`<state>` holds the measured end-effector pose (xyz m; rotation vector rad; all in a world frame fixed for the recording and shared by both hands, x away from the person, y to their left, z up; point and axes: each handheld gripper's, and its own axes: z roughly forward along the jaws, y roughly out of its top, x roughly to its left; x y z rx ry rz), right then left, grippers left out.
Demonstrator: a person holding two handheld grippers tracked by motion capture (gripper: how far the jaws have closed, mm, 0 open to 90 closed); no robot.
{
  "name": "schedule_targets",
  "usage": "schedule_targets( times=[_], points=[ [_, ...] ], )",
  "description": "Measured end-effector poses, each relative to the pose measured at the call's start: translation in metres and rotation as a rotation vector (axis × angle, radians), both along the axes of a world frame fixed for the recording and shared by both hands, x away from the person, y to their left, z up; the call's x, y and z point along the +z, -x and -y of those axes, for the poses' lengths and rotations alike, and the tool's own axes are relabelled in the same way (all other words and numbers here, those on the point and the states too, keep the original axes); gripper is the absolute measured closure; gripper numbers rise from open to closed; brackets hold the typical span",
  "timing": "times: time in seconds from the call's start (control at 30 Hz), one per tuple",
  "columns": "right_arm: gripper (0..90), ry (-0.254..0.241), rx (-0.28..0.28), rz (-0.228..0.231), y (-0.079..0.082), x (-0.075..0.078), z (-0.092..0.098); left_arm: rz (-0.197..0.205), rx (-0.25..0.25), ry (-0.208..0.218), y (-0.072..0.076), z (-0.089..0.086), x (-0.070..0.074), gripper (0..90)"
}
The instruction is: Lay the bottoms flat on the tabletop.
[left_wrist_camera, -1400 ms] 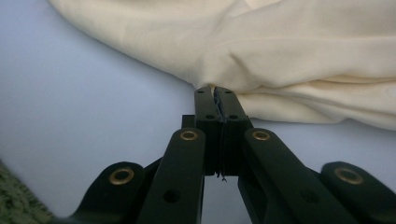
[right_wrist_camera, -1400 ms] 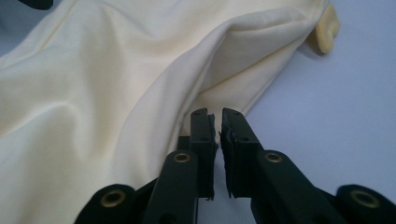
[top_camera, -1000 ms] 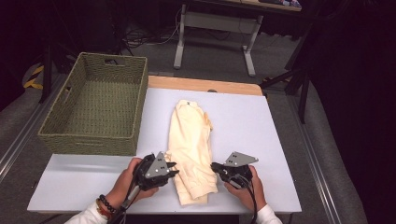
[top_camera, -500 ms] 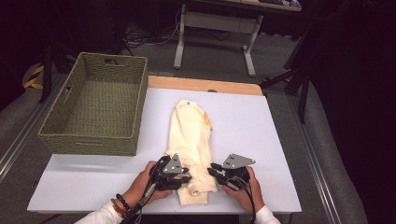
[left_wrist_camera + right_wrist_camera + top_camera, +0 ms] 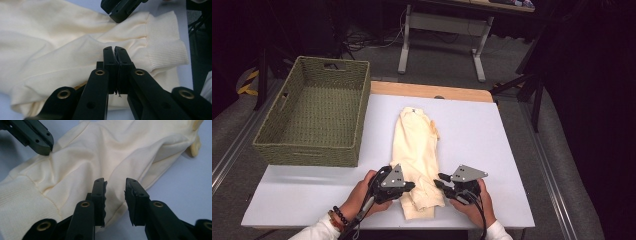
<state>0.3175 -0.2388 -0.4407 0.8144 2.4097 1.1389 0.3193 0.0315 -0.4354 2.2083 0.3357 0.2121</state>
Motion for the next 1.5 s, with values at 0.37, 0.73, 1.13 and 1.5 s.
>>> schedule_targets(
  times=[0.37,0.73,1.13,1.5],
  points=[
    [67.6,0.001,0.007,0.007,0.002,0.002,0.000,0.067,-0.005,-0.004,0.014,-0.014,0.013,88.5],
    [66.5,0.014,0.007,0.010,0.003,0.001,-0.001,0.001,-0.033,-0.089,0.010,-0.017,-0.006,88.0],
    [84.2,-0.031,0.118,0.042,0.018,0.012,-0.011,0.051,0.133,0.010,-0.002,-0.038,0.000,83.0],
    [86.5,0.023,0.217,-0.010,0.036,-0.003,-0.034,0.057,0.306,-0.004,-0.026,-0.051,-0.013,64.1]
  ],
)
